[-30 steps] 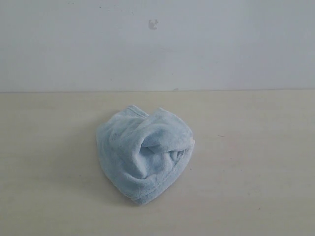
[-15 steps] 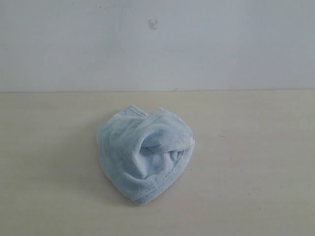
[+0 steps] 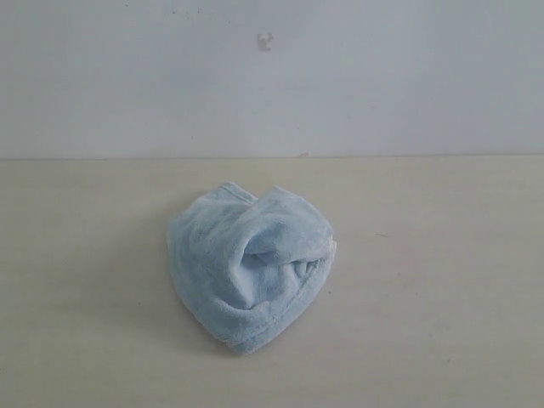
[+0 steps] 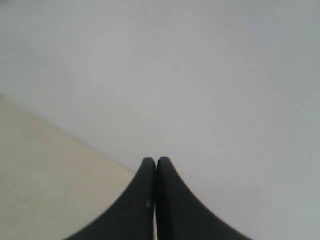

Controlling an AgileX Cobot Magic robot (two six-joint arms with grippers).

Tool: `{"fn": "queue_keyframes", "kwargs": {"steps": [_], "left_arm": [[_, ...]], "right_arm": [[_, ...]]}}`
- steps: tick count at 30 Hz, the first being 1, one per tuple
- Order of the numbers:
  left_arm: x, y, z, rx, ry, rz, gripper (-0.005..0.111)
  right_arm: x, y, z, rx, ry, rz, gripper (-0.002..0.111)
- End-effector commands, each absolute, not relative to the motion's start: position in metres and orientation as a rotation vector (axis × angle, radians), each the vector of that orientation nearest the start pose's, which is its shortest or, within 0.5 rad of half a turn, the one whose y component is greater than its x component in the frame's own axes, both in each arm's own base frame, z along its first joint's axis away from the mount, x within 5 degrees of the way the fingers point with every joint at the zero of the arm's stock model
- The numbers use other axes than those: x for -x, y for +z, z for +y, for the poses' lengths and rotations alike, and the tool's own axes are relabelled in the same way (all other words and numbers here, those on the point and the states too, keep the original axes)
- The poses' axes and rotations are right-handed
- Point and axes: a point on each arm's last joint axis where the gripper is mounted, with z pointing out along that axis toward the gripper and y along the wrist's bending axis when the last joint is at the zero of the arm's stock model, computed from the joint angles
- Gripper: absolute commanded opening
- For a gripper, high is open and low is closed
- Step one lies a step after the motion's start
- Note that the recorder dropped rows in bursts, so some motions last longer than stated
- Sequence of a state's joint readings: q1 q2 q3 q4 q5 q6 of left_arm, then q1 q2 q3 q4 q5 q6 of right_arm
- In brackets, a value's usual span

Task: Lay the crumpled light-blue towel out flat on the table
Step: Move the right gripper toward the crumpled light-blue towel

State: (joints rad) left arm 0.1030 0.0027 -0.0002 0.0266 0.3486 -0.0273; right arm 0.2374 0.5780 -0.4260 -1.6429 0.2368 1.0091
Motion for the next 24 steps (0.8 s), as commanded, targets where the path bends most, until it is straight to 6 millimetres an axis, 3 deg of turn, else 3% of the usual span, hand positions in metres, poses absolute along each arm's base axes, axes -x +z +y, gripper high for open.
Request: {"fn": "queue_keyframes", "kwargs": {"steps": [1,3,6,8,9,11,13,15,17,24], "left_arm": [[-0.053,0.182,0.006,0.104,0.082,1.826,0.004],[-0.053,0.182,0.006,0.104,0.082,1.826,0.004],[-0.053,0.182,0.006,0.104,0.082,1.826,0.004],[-0.053,0.182,0.006,0.104,0.082,1.826,0.004],[-0.053,0.182,0.006,0.104,0.082,1.826,0.004],[-0.053,0.182,0.006,0.104,0.082,1.826,0.004],[-0.053,0.182,0.006,0.104,0.082,1.826,0.004],[-0.053,0.182,0.006,0.104,0.082,1.826,0.004],[-0.053,0.182,0.006,0.104,0.082,1.824,0.004],[-0.053,0.182,0.006,0.104,0.082,1.824,0.004]], "right_arm": [[-0.163,0.266,0.03,0.76,-0.532,1.727,0.0],[-0.183,0.248,0.031,0.727,-0.582,1.856,0.0],[-0.216,0.241,0.031,0.39,-0.547,2.041,0.0],[-0.241,0.229,0.033,0.212,-0.447,2.277,0.0],[-0.248,0.217,0.037,0.169,-0.349,2.423,0.0],[-0.265,0.191,0.045,0.303,-0.11,2.764,0.0],[-0.279,0.173,0.053,0.397,0.33,2.969,0.0],[-0.293,0.162,0.06,0.459,0.739,2.921,0.0],[-0.298,0.161,0.065,0.538,0.875,2.788,0.0],[-0.317,0.166,0.065,0.331,0.829,2.643,0.0]]}}
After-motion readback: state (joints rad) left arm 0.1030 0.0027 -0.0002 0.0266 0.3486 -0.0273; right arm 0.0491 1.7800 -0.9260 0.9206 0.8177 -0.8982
